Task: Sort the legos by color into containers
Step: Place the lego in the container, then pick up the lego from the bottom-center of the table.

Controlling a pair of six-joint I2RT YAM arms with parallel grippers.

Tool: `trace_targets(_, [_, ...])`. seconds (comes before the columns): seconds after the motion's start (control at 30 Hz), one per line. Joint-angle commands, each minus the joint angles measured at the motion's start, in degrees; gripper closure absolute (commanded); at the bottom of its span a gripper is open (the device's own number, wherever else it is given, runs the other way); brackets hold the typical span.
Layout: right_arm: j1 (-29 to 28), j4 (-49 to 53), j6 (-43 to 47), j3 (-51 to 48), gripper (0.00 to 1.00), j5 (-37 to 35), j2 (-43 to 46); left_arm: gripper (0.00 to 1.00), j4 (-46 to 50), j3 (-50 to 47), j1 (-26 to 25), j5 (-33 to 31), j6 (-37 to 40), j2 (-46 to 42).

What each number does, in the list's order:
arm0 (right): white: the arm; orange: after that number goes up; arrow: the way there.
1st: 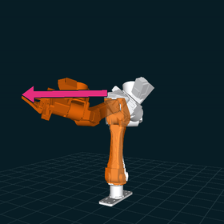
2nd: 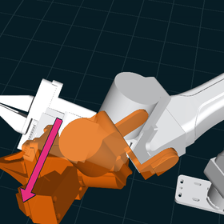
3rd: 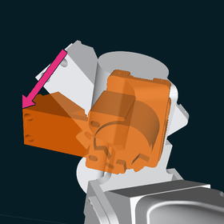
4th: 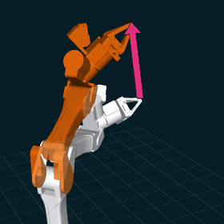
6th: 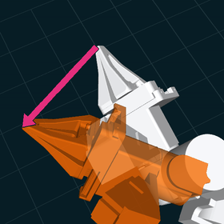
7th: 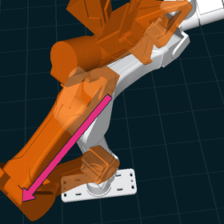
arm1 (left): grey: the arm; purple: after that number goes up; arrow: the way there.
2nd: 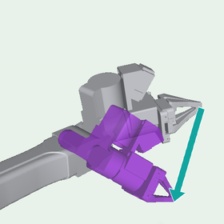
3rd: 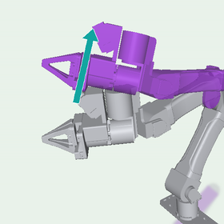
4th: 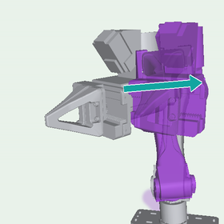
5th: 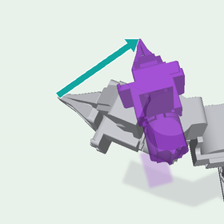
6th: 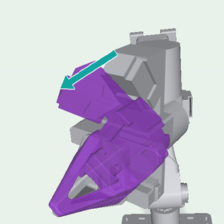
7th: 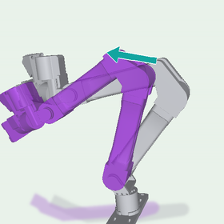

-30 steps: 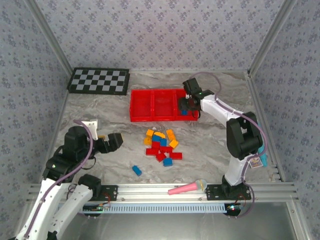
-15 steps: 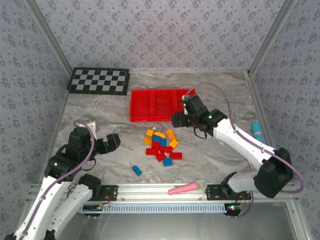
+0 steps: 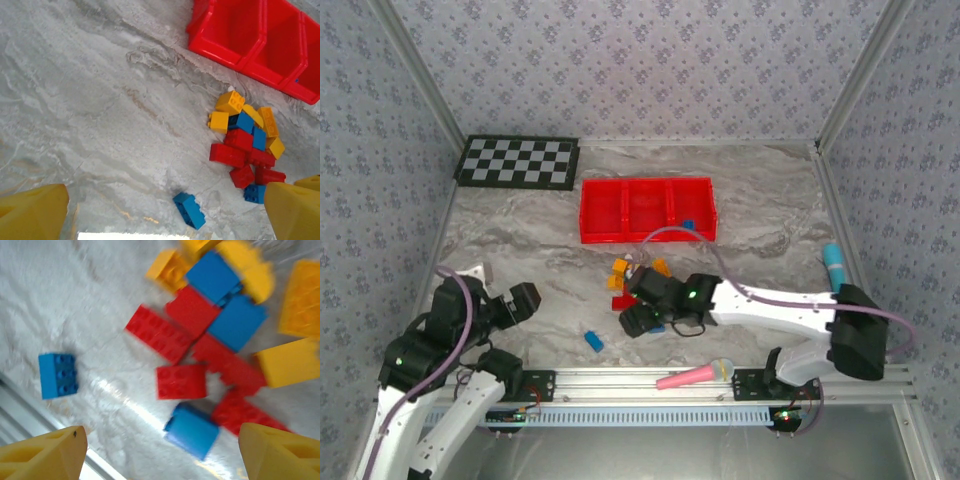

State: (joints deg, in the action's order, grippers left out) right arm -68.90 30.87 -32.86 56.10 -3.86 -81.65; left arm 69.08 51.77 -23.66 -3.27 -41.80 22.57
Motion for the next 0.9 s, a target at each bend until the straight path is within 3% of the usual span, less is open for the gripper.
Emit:
trace_targets(0.0, [-4.5, -2.2, -2.6, 3.8, 0.19, -2.1, -6.2, 0.0, 5.1, 0.9, -0.2, -1.1, -1.8, -1.6])
trace_targets(0.33, [-15.7, 3.0, -1.2, 21.3, 0.2, -6.6, -23.6, 0.0, 13.1, 3.4, -0.2, -0.7, -0.7, -3.5])
trace_targets(0.53, [-15.0, 0.7, -1.7, 22.5, 0.27, -4.8, -27.8, 0.0, 17.2, 5.1, -0.3, -1.3, -0.1, -7.2])
trace_targets(0.87, [-14.2, 6.7, 1.2, 26.7, 0.3, -7.2, -30.1, 0.0, 18.2, 4.5, -0.3, -1.0, 0.2, -8.4])
